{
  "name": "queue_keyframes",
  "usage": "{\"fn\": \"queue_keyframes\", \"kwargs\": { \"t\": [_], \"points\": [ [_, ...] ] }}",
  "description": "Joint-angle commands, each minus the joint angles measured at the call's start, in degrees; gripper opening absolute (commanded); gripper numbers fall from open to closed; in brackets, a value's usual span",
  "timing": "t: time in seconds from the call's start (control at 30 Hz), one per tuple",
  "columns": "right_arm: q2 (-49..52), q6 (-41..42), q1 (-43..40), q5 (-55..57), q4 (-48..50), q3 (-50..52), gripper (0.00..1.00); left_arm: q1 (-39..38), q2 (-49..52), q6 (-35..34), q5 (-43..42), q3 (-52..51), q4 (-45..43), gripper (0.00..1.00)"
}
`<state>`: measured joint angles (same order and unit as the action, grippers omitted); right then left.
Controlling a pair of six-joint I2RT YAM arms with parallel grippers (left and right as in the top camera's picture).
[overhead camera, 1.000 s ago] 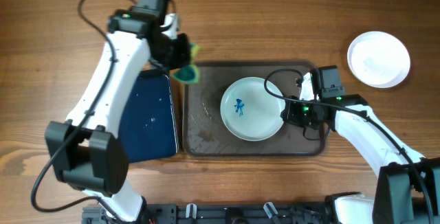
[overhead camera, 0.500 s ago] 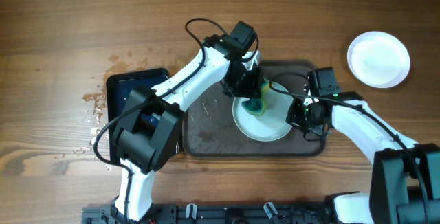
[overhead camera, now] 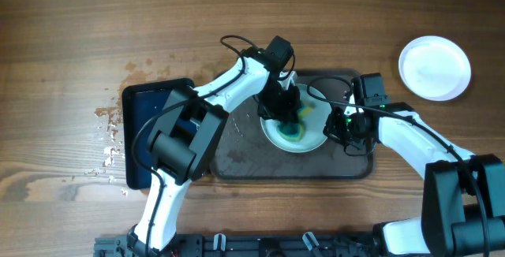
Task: Clean dirty plates on tray and stack at the side
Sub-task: 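Hold the plate with the right gripper and scrub it with the left sponge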
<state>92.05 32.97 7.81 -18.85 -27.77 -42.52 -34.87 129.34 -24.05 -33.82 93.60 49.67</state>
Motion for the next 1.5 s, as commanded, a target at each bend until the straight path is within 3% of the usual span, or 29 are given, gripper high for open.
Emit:
{"fn": "queue_keyframes", "kwargs": {
  "t": [0.0,0.13,0.2,0.37,0.43,0.57,0.73,0.9,1.07,1.17,1.33,1.47],
  "points": [
    [2.14,0.04,0.37,-0.5,-0.28,1.14,0.05,2.12,1.7,1.33,9.25,0.0,1.79,0.04],
    [2.14,0.02,0.37,-0.48,-0.39,1.14,0.05,7.82,1.7,-1.88,31.19,0.0,9.51,0.04],
    [2.14,0.04,0.37,-0.48,-0.37,1.14,0.05,11.39,1.7,-2.99,34.99,0.0,12.28,0.04],
    [2.14,0.07,0.37,-0.48,-0.37,1.14,0.05,9.29,1.7,1.4,21.2,0.0,11.21,0.04],
    [2.14,0.04,0.37,-0.48,-0.42,1.14,0.04,5.7,1.7,4.37,9.9,0.0,8.24,0.04],
    [2.14,0.0,0.37,-0.48,-0.61,1.14,0.05,-1.29,1.7,3.58,-6.99,0.0,0.13,0.04],
    [2.14,0.0,0.37,-0.48,-1.2,1.14,0.05,-6.14,1.73,-0.87,-15.37,0.0,-5.46,0.04],
    [2.14,-0.02,0.37,-0.48,-2.08,1.14,0.05,-2.05,1.73,-2.64,-5.29,0.0,-6.21,0.04],
    [2.14,-0.02,0.37,-0.48,-2.47,1.14,0.05,10.67,1.73,-2.78,4.17,0.0,-3.91,0.04],
    [2.14,0.07,0.37,-0.48,-2.45,1.14,0.05,16.81,1.73,-0.48,6.82,0.0,2.95,0.04],
    [2.14,0.13,0.37,-0.44,-2.47,1.14,0.05,14.75,1.73,6.01,10.73,0.0,14.91,0.04],
    [2.14,0.07,0.37,-0.48,-2.54,1.14,0.05,9.38,1.73,8.92,5.51,0.0,16.74,0.04]
  ]
}}
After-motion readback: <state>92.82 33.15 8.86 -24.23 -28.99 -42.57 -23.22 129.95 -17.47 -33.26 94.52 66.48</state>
